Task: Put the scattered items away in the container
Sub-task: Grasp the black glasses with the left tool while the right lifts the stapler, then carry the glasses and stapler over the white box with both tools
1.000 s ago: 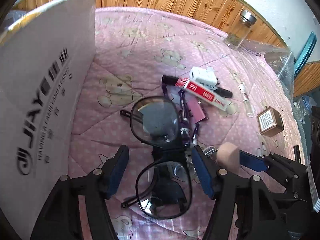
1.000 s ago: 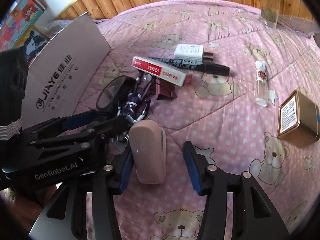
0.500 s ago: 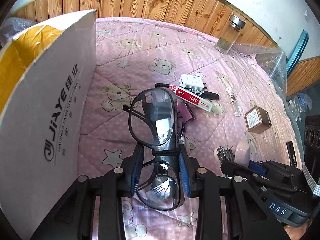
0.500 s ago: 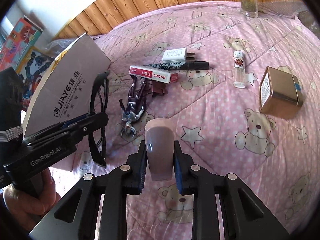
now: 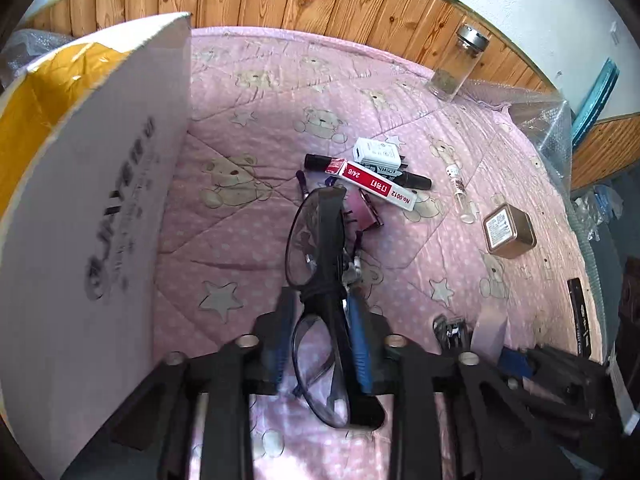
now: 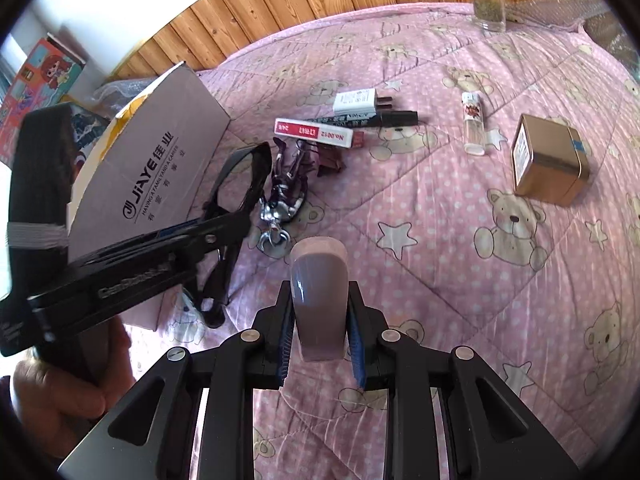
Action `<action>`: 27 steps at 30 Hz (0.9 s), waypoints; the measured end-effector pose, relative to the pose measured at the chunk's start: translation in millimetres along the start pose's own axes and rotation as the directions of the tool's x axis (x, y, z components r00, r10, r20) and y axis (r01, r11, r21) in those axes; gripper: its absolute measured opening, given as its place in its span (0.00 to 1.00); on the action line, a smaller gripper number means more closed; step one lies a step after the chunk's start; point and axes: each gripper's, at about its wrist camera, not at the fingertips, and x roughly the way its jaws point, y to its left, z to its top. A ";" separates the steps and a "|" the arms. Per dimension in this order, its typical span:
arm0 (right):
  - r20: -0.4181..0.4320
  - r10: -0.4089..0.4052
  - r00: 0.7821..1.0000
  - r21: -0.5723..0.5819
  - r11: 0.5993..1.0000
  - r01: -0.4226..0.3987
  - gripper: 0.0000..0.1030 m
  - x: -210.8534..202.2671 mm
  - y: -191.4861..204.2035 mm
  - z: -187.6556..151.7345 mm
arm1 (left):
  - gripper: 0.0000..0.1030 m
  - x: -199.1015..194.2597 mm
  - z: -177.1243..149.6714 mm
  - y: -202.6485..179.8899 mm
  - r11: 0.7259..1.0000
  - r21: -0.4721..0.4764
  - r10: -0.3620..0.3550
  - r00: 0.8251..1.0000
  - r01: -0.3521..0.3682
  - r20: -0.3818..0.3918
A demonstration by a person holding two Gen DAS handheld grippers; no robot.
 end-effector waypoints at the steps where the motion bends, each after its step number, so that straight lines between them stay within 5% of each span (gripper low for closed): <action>1: -0.004 -0.001 1.000 0.007 1.000 0.001 0.25 2.5 -1.5 -0.4 | 0.52 7.3 0.8 0.0 1.000 0.000 0.012 1.000 -0.012 -0.016; 2: -0.011 -0.003 1.000 0.014 1.000 0.003 0.25 5.7 -3.4 -0.8 | 0.64 13.7 0.7 0.2 1.000 -0.001 0.027 0.999 -0.027 -0.021; 4: -0.032 0.005 0.999 0.036 0.999 -0.003 0.25 13.1 -8.9 -1.4 | 0.68 26.3 -1.1 -0.4 1.000 0.007 0.023 0.999 -0.023 -0.037; 7: -0.048 0.028 0.998 0.074 0.997 -0.025 0.25 18.0 -17.6 -3.1 | 0.47 31.3 -5.3 -4.4 0.997 0.042 0.063 0.998 -0.062 -0.014; 12: -0.025 0.037 0.999 0.084 0.996 -0.035 0.25 10.5 -19.6 -2.7 | 0.45 20.0 -8.3 2.1 1.000 0.007 0.000 1.000 0.000 -0.010; 15: -0.012 0.039 0.999 0.079 0.996 -0.038 0.25 6.6 -15.7 -1.2 | 0.33 9.7 -12.1 0.3 1.000 0.006 -0.018 1.000 0.018 0.004; 27: 0.012 0.042 0.999 0.048 0.998 -0.042 0.25 -6.6 4.5 -1.7 | 0.27 -21.0 -19.3 -1.5 0.999 0.003 -0.046 0.998 0.046 0.044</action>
